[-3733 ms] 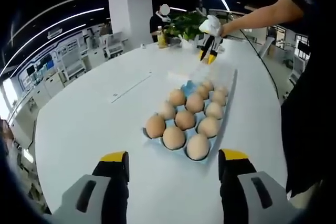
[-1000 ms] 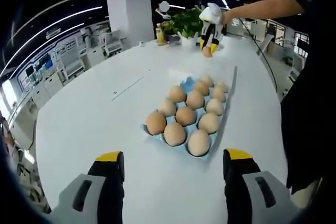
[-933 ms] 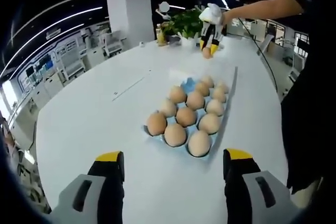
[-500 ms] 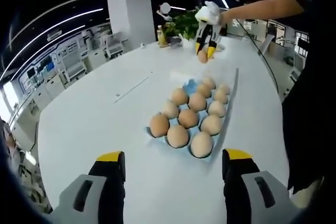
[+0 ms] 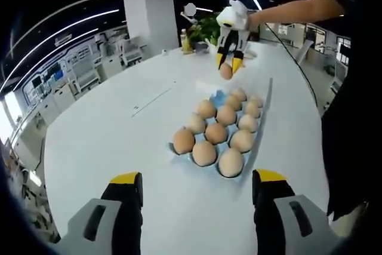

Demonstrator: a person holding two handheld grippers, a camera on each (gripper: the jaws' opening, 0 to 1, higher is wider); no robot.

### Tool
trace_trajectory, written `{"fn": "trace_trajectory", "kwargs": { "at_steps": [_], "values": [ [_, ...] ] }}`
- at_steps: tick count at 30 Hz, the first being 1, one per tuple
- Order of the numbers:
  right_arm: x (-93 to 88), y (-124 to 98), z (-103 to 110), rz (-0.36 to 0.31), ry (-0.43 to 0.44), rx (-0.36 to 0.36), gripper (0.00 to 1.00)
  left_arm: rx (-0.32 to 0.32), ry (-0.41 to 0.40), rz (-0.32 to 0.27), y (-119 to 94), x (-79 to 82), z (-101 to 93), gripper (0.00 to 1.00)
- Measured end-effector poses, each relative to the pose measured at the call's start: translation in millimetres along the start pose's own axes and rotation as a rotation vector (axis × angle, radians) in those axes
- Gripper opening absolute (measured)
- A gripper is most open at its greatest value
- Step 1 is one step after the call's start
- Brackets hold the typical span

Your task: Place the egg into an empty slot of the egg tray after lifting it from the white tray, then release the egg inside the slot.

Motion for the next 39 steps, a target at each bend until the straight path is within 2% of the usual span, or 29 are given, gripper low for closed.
{"fn": "trace_trajectory", "kwargs": {
  "at_steps": [5, 26, 39],
  "values": [
    [8.2, 9.7, 2.3, -0.005, -0.024, 0.022, 0.25, -0.007, -0.001, 0.004, -0.5, -0.7, -0.4, 0.73],
    [48.3, 46.0, 14.1, -0.049, -0.065, 0.093, 0.25, 0.001, -0.012, 0.001, -4.4, -3.3, -0.9, 0.75],
    [55.1, 64.5, 17.8, -0.018, -0.079, 0.127, 0.25, 0.009, -0.02, 0.006, -8.0, -6.5, -2.0, 0.74]
  ]
}}
Point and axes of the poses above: the point that each gripper's makers call its tool centre point, and the gripper's own axes: y roughly forward along the fingers, z roughly to its left, x roughly out of its top, the point moved 10 cm from there along -y, roughly backward along the fingers, and after that the axes turned 13 degrees about y, right-handed, at the moved point
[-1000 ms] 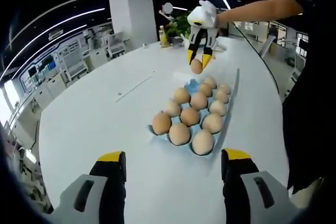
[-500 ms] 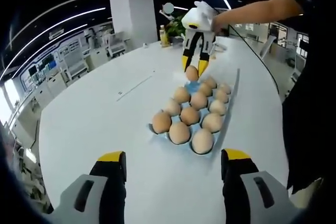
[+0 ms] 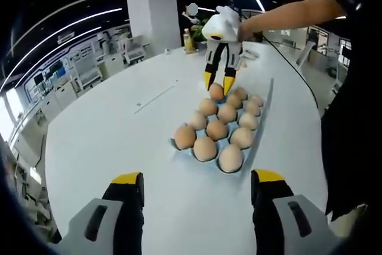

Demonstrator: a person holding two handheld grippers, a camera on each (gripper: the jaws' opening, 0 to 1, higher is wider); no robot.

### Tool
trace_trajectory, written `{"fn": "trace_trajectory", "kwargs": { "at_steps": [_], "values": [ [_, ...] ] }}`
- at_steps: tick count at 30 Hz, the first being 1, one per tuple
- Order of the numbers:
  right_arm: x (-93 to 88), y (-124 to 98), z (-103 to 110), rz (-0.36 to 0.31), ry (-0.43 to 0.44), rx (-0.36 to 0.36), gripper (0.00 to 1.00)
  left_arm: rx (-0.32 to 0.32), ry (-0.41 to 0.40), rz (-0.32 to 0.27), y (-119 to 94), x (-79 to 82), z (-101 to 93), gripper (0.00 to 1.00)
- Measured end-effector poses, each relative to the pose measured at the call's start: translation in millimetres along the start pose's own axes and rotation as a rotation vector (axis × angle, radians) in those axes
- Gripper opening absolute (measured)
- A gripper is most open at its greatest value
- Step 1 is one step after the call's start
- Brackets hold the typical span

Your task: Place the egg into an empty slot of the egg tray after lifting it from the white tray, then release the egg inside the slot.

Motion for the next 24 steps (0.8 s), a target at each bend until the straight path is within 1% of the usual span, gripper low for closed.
{"fn": "trace_trajectory", "kwargs": {
  "at_steps": [7, 9, 14, 16, 19, 24],
  "values": [
    [0.9, 7.9, -1.7, 0.017, 0.013, 0.017, 0.25, -0.001, 0.001, -0.001, -0.1, 0.7, -0.5, 0.74],
    [0.8, 10.5, -2.3, 0.023, 0.028, 0.03, 0.25, 0.001, -0.001, -0.001, -0.1, 0.7, -0.2, 0.74],
    [1.5, 14.5, -3.2, 0.026, 0.021, 0.033, 0.25, -0.002, -0.001, 0.002, -0.3, 0.2, -0.6, 0.73],
    [0.4, 16.4, -4.1, 0.032, 0.033, 0.04, 0.25, -0.001, -0.003, 0.001, -0.4, 0.1, -0.4, 0.73],
    [-3.6, 20.0, -4.9, 0.059, 0.027, 0.044, 0.25, -0.003, 0.001, 0.002, -0.3, 0.2, -0.4, 0.73],
    [-4.4, 20.7, -7.0, 0.055, 0.031, 0.048, 0.25, -0.004, -0.002, 0.004, -0.4, 0.1, 0.6, 0.73]
  ]
}}
Point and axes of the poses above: the point that each gripper's makers call its tool centre point, and the gripper's own axes: y roughly forward along the fingers, z roughly to its left, x roughly out of its top, the point moved 10 cm from there along -y, roughly backward along the fingers, and after that the axes turned 13 degrees about y, right-handed, at the moved point
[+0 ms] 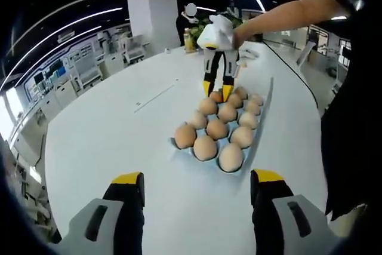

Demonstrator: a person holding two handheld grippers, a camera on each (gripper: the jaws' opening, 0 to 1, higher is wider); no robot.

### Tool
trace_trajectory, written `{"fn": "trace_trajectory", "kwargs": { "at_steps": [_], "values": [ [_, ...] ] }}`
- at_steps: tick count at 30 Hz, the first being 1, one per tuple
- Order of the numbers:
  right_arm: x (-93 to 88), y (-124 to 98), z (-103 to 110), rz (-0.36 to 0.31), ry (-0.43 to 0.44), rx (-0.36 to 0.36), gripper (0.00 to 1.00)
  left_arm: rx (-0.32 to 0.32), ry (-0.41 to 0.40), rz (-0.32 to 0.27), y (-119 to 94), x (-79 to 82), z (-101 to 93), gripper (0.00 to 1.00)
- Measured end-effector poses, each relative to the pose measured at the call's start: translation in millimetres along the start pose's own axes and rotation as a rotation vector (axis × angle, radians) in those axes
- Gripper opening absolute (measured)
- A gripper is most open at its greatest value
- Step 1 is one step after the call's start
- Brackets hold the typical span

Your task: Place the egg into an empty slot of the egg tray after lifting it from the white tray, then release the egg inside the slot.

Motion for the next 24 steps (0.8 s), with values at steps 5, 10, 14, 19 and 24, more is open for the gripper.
{"fn": "trace_trajectory", "kwargs": {
  "at_steps": [5, 10, 14, 19, 24],
  "values": [
    [-0.1, -0.4, -1.2, -0.001, 0.003, 0.005, 0.25, 0.002, 0.002, 0.0, 0.7, 1.0, 1.3, 0.73],
    [0.3, -0.3, -1.6, -0.001, 0.005, 0.01, 0.25, -0.004, 0.004, 0.002, 1.0, 1.2, 1.4, 0.72],
    [-0.1, -0.3, -1.8, -0.008, 0.006, 0.017, 0.26, 0.014, 0.002, -0.006, 0.2, 2.0, 3.2, 0.75],
    [-1.5, -1.1, -2.0, -0.022, 0.029, 0.018, 0.26, 0.016, 0.003, -0.002, -1.3, 1.4, 3.6, 0.75],
    [-5.5, -3.5, -1.7, -0.051, 0.052, 0.009, 0.26, 0.005, 0.002, 0.0, -0.6, 1.1, 1.6, 0.74]
  ]
}}
Point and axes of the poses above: the point that each gripper's makers call its tool centre point, and the gripper's own axes: y roughly forward along the fingers, z roughly to its left, x roughly out of its top, the point moved 10 cm from there along -y, roughly backward along the fingers, and after that the axes turned 13 degrees about y, right-handed, at the moved point
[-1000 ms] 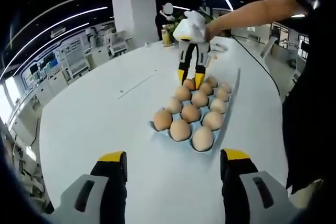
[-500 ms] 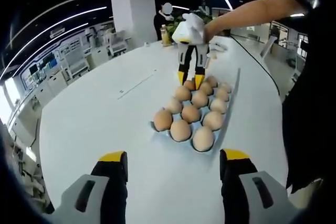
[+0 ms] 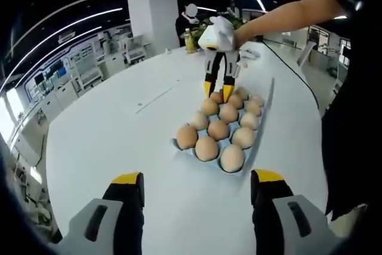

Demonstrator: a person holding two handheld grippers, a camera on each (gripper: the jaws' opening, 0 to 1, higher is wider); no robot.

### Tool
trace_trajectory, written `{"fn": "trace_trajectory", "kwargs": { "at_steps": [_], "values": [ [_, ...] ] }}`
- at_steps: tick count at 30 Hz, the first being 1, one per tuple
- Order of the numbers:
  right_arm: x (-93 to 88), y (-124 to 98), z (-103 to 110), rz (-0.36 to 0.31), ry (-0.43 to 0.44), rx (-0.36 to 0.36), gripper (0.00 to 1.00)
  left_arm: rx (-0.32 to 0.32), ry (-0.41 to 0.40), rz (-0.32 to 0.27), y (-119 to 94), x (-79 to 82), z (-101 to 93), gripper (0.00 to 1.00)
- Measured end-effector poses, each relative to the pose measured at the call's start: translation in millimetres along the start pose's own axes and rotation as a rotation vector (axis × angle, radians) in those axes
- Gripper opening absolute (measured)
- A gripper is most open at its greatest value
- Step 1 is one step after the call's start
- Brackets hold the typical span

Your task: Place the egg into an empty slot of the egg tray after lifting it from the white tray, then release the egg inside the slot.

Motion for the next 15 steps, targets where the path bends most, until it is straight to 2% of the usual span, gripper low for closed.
{"fn": "trace_trajectory", "kwargs": {
  "at_steps": [10, 15],
  "values": [
    [-14.2, -16.0, -4.7, -0.041, 0.054, -0.029, 0.27, -0.003, 0.009, -0.008, 2.6, 4.0, -0.9, 0.73],
    [-31.8, -25.7, -6.0, -0.056, 0.095, -0.052, 0.26, -0.007, 0.014, -0.003, 4.4, 4.9, -1.8, 0.73]
  ]
}}
Point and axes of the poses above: the point that each gripper's makers call its tool centre point, and the gripper's own axes: y roughly forward along the fingers, z roughly to its left, x roughly out of its top, the point moved 10 cm from there along -y, roughly backward along the fingers, and after that the axes turned 13 degrees about y, right-handed, at the moved point
